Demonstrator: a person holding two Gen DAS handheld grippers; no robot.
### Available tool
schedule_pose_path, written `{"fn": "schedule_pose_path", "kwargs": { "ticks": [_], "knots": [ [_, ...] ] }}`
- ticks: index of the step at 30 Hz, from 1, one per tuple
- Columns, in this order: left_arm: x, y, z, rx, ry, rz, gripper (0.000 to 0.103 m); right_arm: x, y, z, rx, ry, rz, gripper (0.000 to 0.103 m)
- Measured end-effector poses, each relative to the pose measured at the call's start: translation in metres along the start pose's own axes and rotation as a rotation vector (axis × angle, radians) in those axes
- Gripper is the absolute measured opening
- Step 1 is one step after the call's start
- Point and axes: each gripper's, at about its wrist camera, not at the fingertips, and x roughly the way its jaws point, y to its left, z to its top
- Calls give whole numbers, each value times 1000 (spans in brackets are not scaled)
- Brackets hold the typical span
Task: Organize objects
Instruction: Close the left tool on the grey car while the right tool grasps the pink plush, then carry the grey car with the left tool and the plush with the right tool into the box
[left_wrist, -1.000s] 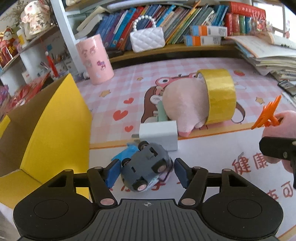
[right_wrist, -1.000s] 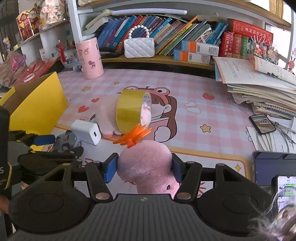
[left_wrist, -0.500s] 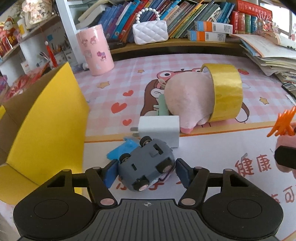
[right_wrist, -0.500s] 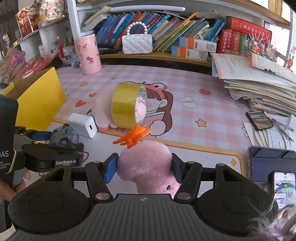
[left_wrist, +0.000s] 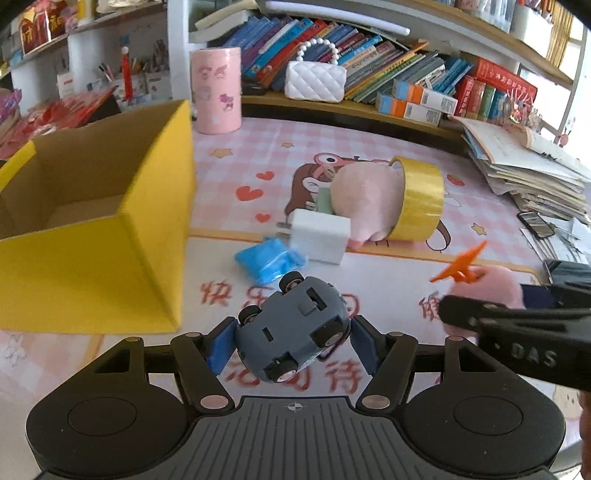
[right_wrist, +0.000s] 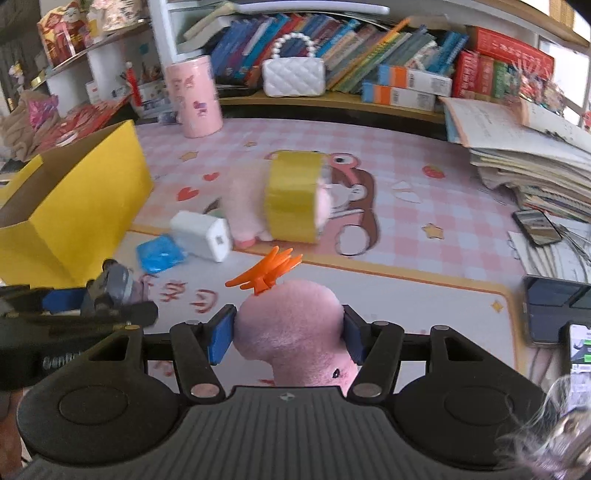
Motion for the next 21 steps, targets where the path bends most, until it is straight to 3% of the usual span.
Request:
{"fn": "schedule_pose_path", "kwargs": {
  "ticks": [21],
  "knots": [
    [-99, 172, -52, -120, -106, 61, 66, -25, 194, -38, -122, 12, 93, 57]
  ]
}}
